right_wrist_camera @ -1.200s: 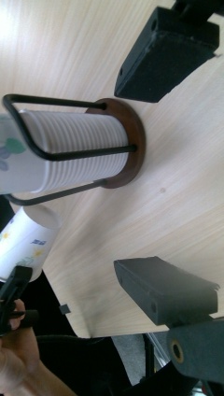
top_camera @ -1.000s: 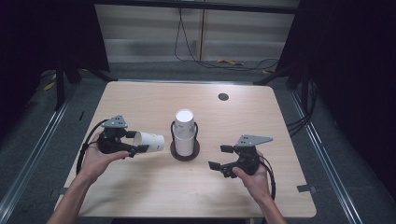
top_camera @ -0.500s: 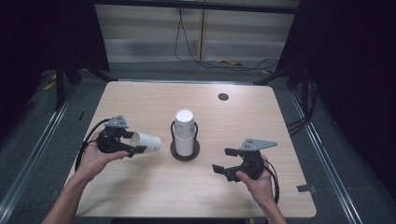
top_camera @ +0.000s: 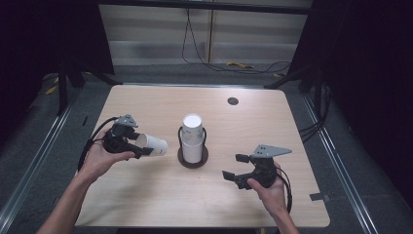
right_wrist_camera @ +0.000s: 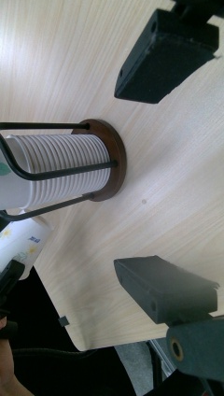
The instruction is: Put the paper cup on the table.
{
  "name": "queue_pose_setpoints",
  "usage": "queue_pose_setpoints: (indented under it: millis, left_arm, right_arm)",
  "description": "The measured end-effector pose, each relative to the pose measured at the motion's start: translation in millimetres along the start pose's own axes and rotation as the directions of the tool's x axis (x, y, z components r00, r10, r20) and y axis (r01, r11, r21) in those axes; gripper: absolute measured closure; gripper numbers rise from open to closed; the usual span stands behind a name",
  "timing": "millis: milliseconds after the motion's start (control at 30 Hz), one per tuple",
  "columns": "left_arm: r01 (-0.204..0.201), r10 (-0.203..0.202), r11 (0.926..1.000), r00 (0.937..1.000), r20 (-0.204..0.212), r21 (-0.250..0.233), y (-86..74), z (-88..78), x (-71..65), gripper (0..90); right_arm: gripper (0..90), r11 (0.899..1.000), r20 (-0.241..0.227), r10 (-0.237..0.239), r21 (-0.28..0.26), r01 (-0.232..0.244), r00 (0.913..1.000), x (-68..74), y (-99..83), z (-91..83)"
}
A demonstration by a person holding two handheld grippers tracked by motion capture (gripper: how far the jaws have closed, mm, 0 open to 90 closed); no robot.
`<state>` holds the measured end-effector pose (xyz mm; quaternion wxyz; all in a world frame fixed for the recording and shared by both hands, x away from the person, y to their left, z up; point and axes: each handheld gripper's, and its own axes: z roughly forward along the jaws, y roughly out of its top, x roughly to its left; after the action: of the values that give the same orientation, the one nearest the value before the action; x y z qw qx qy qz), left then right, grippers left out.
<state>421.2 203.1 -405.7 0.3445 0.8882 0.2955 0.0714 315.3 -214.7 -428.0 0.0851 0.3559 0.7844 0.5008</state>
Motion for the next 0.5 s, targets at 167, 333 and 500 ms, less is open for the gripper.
queue_pose_setpoints:
  millis: [167,333,500]
  left_arm:
    - [-0.004,0.005,0.9990,0.9999,-0.015,0.044,4.4,4.4,0.2,26.1]
    - [0.006,-0.005,0.9972,0.9997,-0.024,0.074,8.5,7.4,5.3,25.6]
    - [0.014,-0.010,0.9938,0.9993,-0.036,0.110,12.7,14.3,12.4,25.6]
  right_arm:
    - [14.8,1.000,-0.001,0.000,0.002,0.000,1.0000,-0.2,-0.3,0.7]
    - [14.8,1.000,0.000,0.003,0.002,-0.003,1.0000,-0.4,-0.5,1.0]
    - [14.9,1.000,0.000,-0.001,0.012,0.001,1.0000,-0.5,-1.4,2.5]
